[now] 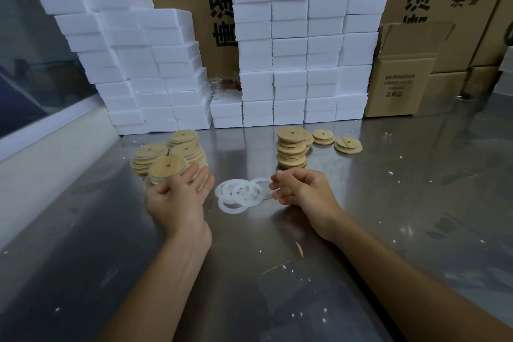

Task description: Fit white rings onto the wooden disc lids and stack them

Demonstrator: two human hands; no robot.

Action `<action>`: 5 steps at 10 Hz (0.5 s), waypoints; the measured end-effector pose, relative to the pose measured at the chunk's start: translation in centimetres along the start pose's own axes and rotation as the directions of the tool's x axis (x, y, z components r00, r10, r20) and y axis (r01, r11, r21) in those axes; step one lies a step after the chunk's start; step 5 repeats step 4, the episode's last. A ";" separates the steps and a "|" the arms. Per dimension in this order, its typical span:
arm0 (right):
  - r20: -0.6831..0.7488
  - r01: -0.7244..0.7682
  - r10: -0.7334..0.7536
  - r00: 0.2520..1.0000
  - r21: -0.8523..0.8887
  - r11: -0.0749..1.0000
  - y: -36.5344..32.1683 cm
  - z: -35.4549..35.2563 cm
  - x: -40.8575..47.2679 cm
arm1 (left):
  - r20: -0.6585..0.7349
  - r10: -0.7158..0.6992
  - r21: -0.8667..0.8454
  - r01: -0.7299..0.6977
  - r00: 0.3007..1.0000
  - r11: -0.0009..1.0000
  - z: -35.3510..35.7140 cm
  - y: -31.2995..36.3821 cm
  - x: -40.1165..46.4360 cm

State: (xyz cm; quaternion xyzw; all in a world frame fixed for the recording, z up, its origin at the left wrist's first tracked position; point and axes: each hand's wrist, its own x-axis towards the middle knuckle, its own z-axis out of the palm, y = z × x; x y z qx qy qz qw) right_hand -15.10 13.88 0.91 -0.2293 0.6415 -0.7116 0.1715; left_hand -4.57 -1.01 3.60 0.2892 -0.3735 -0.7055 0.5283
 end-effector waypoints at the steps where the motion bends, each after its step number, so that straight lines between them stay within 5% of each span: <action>1: 0.006 0.010 -0.010 1.000 -0.006 1.000 0.2 -0.1 0.1 | -0.010 -0.016 -0.009 0.016 1.000 1.000 -0.2 -0.2 0.1; 5: 0.016 0.027 -0.026 1.000 -0.069 0.997 0.4 0.0 0.2 | 0.001 0.101 0.185 -0.100 0.995 0.978 -0.5 -0.7 0.2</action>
